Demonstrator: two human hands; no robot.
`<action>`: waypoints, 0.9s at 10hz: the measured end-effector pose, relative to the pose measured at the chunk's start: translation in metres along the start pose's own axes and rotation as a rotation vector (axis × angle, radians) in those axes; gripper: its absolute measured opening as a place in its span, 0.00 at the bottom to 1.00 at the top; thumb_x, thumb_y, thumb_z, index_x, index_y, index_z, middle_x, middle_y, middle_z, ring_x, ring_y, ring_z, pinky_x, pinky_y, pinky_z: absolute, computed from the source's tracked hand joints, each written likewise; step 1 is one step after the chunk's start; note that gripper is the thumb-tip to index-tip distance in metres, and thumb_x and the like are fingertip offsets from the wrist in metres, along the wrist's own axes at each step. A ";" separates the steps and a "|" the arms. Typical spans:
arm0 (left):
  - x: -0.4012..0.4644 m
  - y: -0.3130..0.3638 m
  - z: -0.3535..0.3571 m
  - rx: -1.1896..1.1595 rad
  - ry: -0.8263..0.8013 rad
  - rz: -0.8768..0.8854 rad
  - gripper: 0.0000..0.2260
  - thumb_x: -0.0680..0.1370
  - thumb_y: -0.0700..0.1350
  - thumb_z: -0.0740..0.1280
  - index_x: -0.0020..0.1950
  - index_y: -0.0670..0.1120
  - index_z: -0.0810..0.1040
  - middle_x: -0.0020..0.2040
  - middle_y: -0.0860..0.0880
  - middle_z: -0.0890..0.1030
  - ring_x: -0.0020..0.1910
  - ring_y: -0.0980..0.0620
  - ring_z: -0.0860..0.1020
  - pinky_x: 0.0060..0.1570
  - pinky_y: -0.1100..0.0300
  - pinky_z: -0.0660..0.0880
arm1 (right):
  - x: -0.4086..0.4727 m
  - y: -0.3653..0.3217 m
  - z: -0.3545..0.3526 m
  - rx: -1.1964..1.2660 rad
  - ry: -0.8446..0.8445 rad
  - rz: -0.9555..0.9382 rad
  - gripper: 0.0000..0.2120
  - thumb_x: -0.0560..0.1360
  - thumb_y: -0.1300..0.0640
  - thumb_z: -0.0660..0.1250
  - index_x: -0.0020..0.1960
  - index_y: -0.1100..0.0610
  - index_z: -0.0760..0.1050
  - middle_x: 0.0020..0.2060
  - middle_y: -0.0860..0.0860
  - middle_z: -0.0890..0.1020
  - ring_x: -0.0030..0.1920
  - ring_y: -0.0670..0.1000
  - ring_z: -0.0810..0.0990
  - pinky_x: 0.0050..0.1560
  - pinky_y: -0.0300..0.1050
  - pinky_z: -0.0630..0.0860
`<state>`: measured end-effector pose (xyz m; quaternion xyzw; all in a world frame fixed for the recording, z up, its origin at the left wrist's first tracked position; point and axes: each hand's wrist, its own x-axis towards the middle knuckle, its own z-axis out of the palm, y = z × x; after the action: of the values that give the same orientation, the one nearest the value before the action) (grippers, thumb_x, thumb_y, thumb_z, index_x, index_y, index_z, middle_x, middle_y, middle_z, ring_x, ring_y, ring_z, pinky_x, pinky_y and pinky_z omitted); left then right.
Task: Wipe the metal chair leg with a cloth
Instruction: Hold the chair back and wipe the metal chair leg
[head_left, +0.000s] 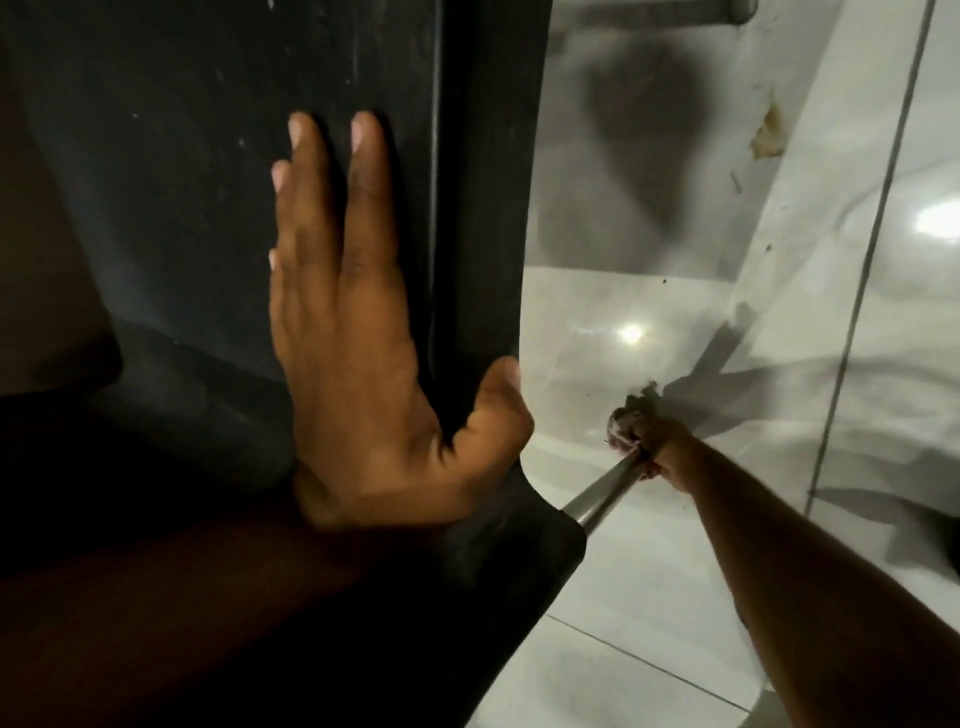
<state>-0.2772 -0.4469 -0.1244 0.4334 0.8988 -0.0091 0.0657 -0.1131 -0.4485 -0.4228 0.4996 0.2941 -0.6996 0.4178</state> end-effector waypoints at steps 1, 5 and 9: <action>0.000 0.005 -0.005 -0.124 -0.019 -0.073 0.45 0.68 0.58 0.61 0.76 0.32 0.51 0.77 0.27 0.53 0.78 0.28 0.51 0.75 0.31 0.50 | -0.057 -0.017 0.014 0.070 -0.014 -0.019 0.17 0.81 0.56 0.60 0.34 0.58 0.69 0.29 0.54 0.71 0.27 0.51 0.67 0.24 0.39 0.64; -0.005 0.013 -0.019 -0.120 -0.128 -0.218 0.47 0.66 0.59 0.64 0.79 0.49 0.45 0.81 0.38 0.49 0.80 0.38 0.46 0.75 0.32 0.50 | -0.217 -0.014 0.055 0.430 -0.182 -0.321 0.05 0.75 0.54 0.64 0.43 0.52 0.76 0.34 0.47 0.80 0.34 0.47 0.77 0.38 0.45 0.75; -0.001 0.010 -0.015 -0.145 -0.079 -0.109 0.46 0.67 0.57 0.62 0.76 0.37 0.46 0.78 0.30 0.48 0.79 0.32 0.46 0.76 0.32 0.48 | -0.003 0.018 0.002 0.392 0.011 -0.161 0.11 0.76 0.66 0.57 0.36 0.57 0.68 0.35 0.55 0.72 0.32 0.52 0.65 0.34 0.45 0.56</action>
<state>-0.2704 -0.4398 -0.1089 0.3772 0.9161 0.0351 0.1317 -0.0974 -0.4582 -0.4196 0.5501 0.1937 -0.7716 0.2538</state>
